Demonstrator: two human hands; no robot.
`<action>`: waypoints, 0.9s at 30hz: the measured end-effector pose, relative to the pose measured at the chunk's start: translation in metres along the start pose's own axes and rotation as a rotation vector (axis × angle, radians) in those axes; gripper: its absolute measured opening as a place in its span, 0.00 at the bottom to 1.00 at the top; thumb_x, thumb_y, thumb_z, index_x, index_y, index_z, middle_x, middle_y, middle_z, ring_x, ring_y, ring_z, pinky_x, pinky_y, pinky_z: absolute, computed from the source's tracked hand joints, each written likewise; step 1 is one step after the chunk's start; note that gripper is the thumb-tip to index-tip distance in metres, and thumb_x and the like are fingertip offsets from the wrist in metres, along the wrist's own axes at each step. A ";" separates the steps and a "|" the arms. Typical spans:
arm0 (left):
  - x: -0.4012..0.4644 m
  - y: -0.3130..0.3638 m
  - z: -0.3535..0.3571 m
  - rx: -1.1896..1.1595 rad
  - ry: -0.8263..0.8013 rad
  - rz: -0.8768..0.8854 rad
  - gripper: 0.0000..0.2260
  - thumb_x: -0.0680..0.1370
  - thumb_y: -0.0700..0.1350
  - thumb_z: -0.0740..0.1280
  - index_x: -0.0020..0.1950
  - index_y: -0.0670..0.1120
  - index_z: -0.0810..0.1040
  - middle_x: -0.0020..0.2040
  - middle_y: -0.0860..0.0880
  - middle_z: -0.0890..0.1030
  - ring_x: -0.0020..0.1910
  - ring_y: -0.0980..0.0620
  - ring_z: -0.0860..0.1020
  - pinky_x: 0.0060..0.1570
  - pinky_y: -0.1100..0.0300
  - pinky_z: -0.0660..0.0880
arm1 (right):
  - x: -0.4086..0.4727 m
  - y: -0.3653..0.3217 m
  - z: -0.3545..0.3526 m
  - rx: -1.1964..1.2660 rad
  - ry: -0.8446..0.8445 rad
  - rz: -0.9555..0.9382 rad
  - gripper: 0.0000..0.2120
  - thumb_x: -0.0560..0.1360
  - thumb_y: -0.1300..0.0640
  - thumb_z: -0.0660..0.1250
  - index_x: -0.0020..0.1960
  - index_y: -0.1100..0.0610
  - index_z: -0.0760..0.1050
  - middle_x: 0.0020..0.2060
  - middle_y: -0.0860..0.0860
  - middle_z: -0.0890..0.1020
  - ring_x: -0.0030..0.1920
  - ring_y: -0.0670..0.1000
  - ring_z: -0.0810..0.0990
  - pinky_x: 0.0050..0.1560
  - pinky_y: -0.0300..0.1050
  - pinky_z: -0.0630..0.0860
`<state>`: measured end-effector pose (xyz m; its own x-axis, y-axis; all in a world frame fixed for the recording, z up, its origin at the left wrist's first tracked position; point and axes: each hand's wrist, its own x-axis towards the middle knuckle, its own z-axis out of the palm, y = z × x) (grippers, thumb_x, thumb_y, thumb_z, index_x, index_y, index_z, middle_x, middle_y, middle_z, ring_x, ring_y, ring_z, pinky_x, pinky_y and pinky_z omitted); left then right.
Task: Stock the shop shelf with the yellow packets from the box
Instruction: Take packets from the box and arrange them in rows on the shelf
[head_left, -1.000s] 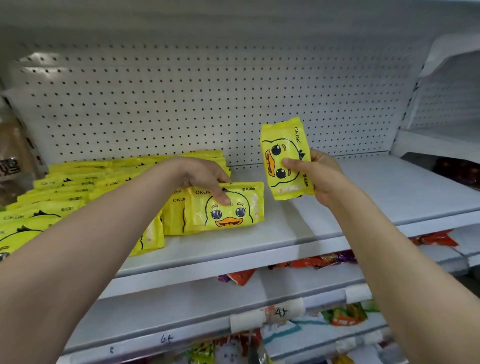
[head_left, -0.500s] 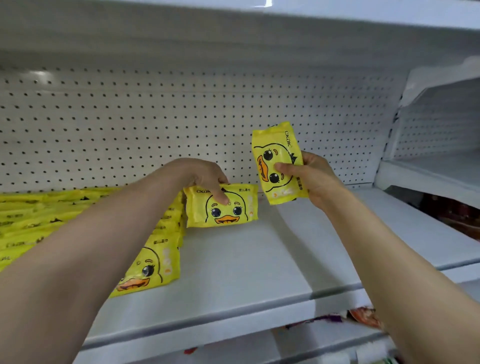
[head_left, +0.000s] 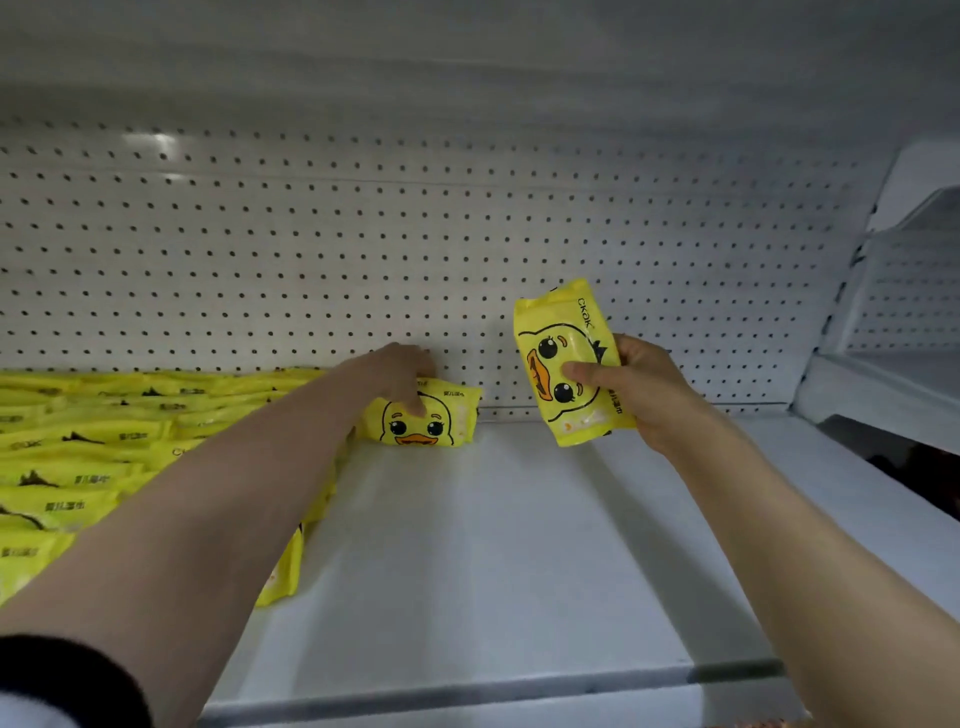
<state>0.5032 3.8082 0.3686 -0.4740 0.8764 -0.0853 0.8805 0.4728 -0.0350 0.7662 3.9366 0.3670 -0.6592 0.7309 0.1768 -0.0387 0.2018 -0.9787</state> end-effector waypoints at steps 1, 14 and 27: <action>0.002 -0.003 0.002 -0.012 0.004 -0.016 0.32 0.72 0.52 0.75 0.73 0.48 0.68 0.71 0.47 0.69 0.69 0.46 0.68 0.66 0.52 0.68 | 0.002 0.001 -0.001 0.000 -0.003 0.000 0.14 0.69 0.61 0.78 0.53 0.55 0.81 0.46 0.51 0.87 0.46 0.55 0.87 0.41 0.50 0.81; 0.001 -0.015 0.024 0.276 0.424 -0.098 0.30 0.70 0.55 0.76 0.66 0.46 0.68 0.64 0.47 0.73 0.63 0.46 0.71 0.59 0.54 0.70 | 0.024 0.007 0.013 -0.035 -0.045 -0.003 0.14 0.69 0.61 0.77 0.53 0.54 0.82 0.45 0.50 0.87 0.46 0.52 0.87 0.46 0.50 0.83; -0.039 -0.013 -0.022 -0.680 0.384 0.209 0.21 0.70 0.60 0.74 0.60 0.57 0.76 0.56 0.58 0.79 0.56 0.62 0.76 0.56 0.61 0.73 | 0.057 0.007 0.065 -0.684 -0.292 -0.117 0.19 0.61 0.56 0.83 0.48 0.49 0.80 0.46 0.47 0.84 0.47 0.49 0.83 0.46 0.42 0.79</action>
<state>0.5104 3.7699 0.3948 -0.3789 0.8648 0.3295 0.8114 0.1392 0.5677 0.6796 3.9370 0.3639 -0.8557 0.4963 0.1468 0.2920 0.6971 -0.6548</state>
